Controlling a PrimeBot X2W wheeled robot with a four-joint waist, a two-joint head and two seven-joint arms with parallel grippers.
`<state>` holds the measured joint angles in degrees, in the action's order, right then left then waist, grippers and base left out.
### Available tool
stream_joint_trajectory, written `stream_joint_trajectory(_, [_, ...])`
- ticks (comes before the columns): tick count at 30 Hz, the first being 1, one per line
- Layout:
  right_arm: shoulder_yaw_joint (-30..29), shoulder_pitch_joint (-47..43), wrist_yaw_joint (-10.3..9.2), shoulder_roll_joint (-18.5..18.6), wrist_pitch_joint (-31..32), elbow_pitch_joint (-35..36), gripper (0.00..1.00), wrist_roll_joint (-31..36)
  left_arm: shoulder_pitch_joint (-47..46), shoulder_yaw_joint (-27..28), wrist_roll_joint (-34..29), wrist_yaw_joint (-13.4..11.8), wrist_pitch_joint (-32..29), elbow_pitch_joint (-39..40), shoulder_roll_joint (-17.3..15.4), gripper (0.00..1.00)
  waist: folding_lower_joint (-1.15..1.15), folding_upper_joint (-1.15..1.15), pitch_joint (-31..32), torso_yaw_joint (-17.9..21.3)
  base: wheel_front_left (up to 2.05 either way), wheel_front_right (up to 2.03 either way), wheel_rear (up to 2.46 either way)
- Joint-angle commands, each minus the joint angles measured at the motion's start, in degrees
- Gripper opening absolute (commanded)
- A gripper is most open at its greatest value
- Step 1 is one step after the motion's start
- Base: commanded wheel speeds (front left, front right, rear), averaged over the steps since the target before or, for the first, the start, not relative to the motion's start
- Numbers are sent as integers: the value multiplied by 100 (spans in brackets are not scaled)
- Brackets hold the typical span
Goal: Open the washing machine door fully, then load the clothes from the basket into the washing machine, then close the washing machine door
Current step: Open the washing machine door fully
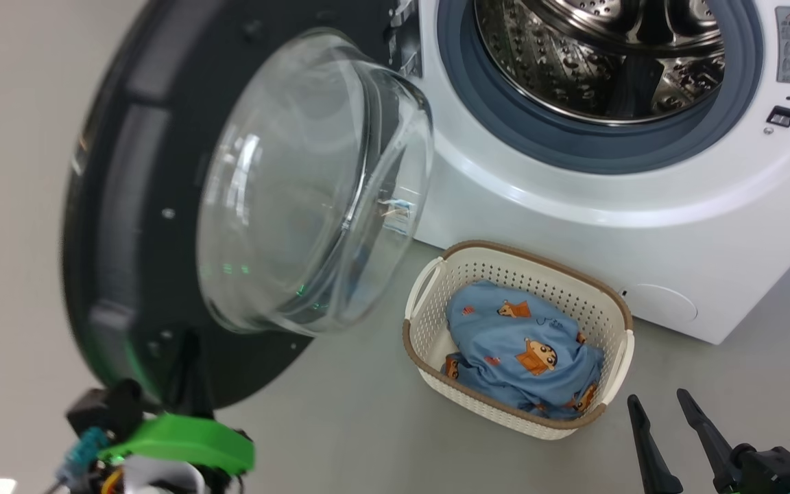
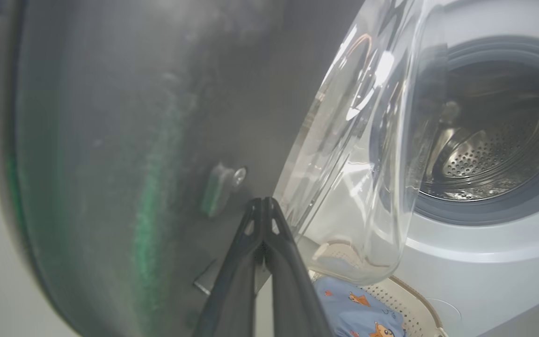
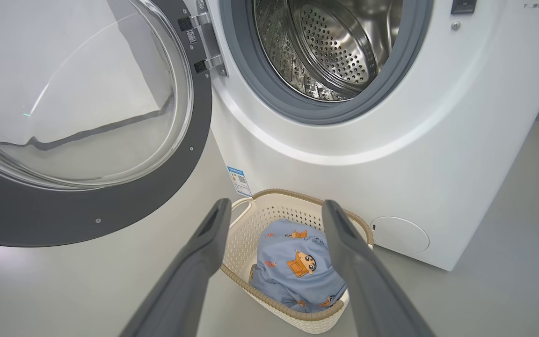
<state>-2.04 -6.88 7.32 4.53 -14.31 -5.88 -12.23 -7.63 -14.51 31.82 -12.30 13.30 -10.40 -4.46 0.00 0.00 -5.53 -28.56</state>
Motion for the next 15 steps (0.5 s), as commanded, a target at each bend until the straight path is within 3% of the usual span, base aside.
stream_joint_trajectory(1, [196,220,17,110,-69,112,100,99,-409,449,53,-8,111,-103,-167,0,0,0,-88,10,0,0,0])
stream_joint_trajectory(9, [234,282,17,211,-69,80,100,135,-1028,1336,-72,84,167,-740,-224,0,0,0,-310,90,0,0,0])
stream_joint_trajectory(15, [267,343,17,227,-69,60,100,157,-1373,2065,-474,293,169,-1220,-245,0,0,0,-385,165,0,0,0])
